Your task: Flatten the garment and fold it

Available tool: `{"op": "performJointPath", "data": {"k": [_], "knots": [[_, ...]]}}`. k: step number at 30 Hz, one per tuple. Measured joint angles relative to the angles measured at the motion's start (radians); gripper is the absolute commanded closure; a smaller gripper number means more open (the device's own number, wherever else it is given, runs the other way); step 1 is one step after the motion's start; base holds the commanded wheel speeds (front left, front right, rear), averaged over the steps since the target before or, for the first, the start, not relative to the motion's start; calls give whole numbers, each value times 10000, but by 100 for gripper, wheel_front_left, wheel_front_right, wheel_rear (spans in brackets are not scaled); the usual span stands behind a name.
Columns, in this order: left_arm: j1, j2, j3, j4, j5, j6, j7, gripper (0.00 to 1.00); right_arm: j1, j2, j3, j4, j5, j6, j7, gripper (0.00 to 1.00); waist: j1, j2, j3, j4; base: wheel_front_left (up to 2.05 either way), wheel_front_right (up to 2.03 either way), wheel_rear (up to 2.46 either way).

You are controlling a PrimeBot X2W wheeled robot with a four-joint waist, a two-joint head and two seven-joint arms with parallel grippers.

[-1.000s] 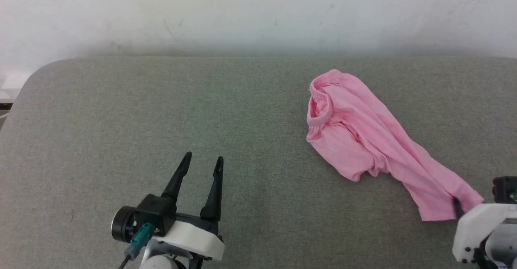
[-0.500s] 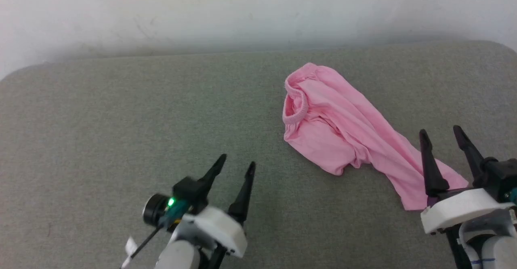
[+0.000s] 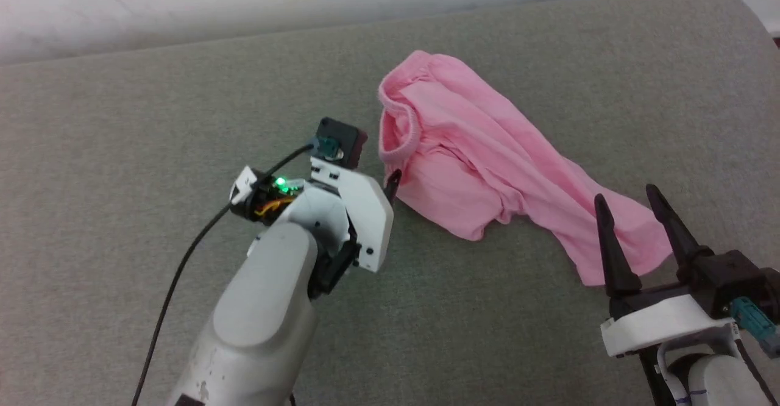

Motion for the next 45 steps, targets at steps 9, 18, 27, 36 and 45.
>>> {"op": "performJointPath", "data": {"k": [9, 18, 27, 36, 45], "knots": [[-835, -2, -316, 1083, -360, 10, -159, 0, -148, 42, -157, 537, -23, 0, -291, 0, 0, 0, 671, -571, 0, 0, 0], [-797, 13, -1802, 132, -1417, -320, -1313, 100, -185, 67, -955, 805, -12, 2, -393, 0, -1, 0, 519, -379, 0, 0, 0], [264, 8, -1057, -3367, -3241, 688, -2518, 100, -158, 69, -1206, 957, -61, 0, -215, 0, -4, 0, -304, 292, 0, 0, 0], [3282, 1204, 1298, -3929, -4088, 2265, -2918, 100, -9, 79, -897, 966, -56, 2, 36, 0, -4, 0, -846, 1197, 0, 0, 0], [4574, 1536, 2063, -1622, -4328, 2692, -3591, 48, 19, 81, -681, 1191, -54, 2, 328, 0, -3, 0, -1048, 1762, 0, 0, 0]]}}
